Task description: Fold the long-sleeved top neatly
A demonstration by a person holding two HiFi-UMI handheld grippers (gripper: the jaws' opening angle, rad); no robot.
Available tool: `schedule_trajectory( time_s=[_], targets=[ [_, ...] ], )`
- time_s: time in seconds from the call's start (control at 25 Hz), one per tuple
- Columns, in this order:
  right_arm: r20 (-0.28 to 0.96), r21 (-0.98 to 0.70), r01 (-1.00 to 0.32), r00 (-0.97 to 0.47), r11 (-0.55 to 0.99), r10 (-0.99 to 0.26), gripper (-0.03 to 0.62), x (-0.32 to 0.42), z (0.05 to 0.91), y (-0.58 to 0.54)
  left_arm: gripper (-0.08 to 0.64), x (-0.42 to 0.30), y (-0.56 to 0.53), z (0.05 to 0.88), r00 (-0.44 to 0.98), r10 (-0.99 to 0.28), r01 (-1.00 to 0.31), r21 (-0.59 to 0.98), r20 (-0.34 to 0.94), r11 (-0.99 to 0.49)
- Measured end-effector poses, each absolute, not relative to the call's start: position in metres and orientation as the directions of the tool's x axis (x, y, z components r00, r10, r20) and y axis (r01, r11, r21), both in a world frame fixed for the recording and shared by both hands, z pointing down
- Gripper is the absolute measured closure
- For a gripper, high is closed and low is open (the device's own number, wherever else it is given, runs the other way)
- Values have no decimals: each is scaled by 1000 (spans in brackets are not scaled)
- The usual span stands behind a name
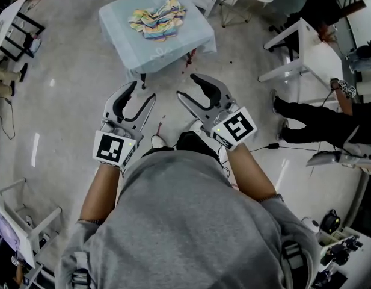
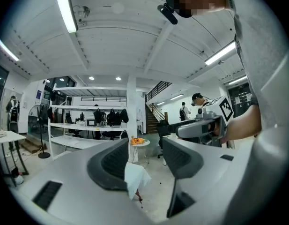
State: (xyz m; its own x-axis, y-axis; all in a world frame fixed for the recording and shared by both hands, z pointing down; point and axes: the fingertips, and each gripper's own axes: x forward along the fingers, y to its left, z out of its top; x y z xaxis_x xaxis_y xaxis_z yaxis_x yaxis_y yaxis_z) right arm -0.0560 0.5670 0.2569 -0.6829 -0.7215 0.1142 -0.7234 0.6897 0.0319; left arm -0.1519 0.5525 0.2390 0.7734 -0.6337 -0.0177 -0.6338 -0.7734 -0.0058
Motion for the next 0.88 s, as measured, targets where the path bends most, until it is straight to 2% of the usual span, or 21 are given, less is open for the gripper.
schedule_trajectory(
  time_s=[0.12, 0.24, 0.6, 0.88],
  targets=[
    [116, 16, -721, -687, 693, -717, 282, -51, 258, 564, 271, -155, 546, 239, 761, -648, -648, 2, -24, -761],
    [127, 14, -727, -680, 687, -722, 245, -46, 259, 561, 262, -158, 540, 243, 757, -653, -653, 5, -11, -757],
    [159, 9, -738, -665, 674, -730, 241, -25, 271, 528, 262, -155, 504, 252, 741, -671, -672, 10, 23, -741],
    [172, 14, -722, -680, 692, -713, 232, 8, 273, 476, 264, -121, 461, 251, 749, -662, -663, 6, 28, -749]
  ],
)
